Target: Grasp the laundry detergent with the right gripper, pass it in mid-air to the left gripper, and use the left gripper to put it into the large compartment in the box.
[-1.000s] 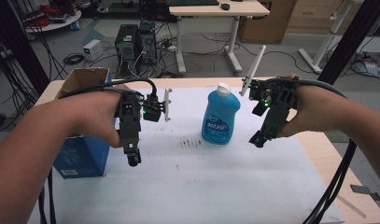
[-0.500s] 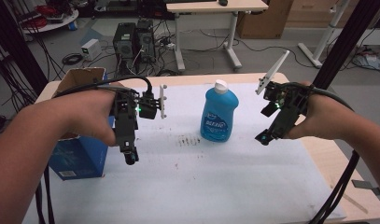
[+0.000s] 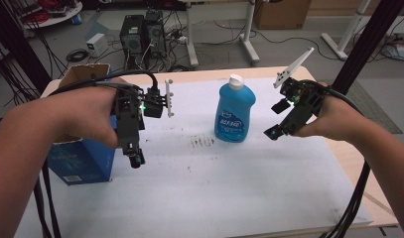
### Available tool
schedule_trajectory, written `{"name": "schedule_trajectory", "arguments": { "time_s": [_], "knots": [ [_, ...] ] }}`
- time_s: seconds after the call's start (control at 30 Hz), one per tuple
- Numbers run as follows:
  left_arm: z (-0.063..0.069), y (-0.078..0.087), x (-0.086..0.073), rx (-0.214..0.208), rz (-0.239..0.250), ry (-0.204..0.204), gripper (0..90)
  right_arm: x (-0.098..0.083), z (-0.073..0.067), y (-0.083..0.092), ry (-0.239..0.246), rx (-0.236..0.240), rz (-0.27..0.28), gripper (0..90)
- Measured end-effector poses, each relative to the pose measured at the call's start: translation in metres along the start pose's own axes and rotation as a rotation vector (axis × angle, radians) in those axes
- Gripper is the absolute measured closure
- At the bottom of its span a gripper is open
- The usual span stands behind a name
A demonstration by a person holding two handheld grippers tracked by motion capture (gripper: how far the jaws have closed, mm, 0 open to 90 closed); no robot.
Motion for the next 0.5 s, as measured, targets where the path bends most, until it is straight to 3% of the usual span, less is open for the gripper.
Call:
{"name": "schedule_trajectory", "arguments": {
  "time_s": [0.2,0.5],
  "knots": [
    [-0.001,-0.001,0.001,-0.006,-0.008,-0.004,1.7,0.002,0.011,-0.007,-0.006,0.047,0.082,1.4],
    [-0.003,-0.003,0.001,-0.008,-0.014,-0.005,1.7,0.009,0.019,-0.025,-0.023,0.092,0.110,1.4]
  ]
}}
Point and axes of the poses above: each handheld gripper's, and its own axes: y roughly backward along the jaws, x roughly out of its top, z roughly to its right, the point moved 1 cm from there along -y, roughly forward along the jaws, and after that the axes turned 13 degrees about -y, right-handed, at the moved point
